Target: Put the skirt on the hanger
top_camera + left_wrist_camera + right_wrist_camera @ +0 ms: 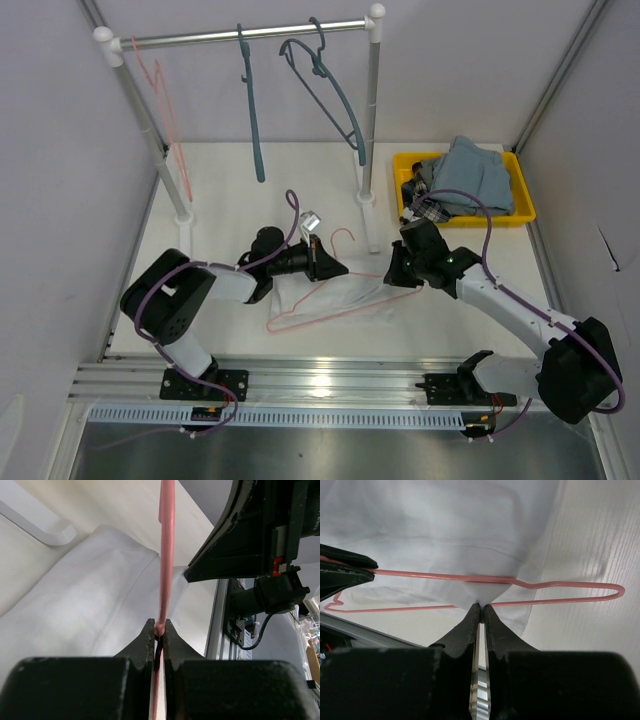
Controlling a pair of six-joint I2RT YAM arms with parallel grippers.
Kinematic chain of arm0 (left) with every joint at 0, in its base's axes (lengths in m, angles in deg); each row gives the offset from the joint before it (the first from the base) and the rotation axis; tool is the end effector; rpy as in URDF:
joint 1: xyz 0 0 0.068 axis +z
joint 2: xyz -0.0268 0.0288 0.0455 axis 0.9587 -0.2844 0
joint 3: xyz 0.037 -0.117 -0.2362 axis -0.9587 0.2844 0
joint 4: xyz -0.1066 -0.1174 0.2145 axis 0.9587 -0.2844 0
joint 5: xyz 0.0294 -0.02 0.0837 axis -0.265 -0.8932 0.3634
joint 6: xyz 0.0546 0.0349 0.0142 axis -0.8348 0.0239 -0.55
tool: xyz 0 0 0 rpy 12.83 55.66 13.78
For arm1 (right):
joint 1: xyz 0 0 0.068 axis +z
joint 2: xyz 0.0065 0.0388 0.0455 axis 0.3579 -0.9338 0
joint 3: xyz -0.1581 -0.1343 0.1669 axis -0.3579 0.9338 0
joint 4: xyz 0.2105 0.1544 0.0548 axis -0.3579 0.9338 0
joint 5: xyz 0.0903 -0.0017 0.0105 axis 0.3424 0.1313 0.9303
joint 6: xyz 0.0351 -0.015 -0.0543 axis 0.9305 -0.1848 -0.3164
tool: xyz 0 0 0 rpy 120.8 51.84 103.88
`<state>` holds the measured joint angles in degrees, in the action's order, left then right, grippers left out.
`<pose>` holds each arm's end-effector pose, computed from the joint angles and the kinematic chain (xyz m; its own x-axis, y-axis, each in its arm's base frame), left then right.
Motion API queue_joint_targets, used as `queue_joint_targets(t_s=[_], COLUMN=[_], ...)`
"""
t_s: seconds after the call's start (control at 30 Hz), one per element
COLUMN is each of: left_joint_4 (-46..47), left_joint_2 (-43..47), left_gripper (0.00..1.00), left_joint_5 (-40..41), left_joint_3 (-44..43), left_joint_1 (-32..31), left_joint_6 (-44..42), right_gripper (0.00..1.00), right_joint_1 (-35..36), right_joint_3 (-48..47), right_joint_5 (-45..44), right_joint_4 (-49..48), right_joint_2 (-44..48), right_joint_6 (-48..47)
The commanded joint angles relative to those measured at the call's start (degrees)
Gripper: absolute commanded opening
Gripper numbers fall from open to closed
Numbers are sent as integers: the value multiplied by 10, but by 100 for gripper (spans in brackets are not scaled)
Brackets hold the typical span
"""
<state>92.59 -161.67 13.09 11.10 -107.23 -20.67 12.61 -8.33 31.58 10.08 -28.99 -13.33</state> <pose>0.2491 -0.2076 0.1522 -0.6810 -0.0666 -0.7292 0.6864 0.2887 -0.6674 0.2178 0.1460 0.2166 -0.8573 0.0660 -0.5105 -0.1296 0.9321 0.3382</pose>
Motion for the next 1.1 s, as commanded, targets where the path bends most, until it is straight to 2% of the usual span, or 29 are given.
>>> queue_joint_targets(t_s=[0.0,0.3,1.07], left_joint_4=[-19,-118,-219], left_joint_2=[-2,14,34], left_gripper=[0,0,0], left_joint_5=[-10,28,75], left_joint_3=[-25,-44,-91], left_joint_1=[8,10,21], left_joint_6=[-38,-104,-155], right_gripper=[8,8,6], right_joint_1=[-1,-28,-114], right_joint_3=[-25,-33,-45], right_joint_5=[10,41,136], right_joint_4=[-4,-4,-4], right_joint_2=[4,0,-3], right_joint_6=[6,6,-11])
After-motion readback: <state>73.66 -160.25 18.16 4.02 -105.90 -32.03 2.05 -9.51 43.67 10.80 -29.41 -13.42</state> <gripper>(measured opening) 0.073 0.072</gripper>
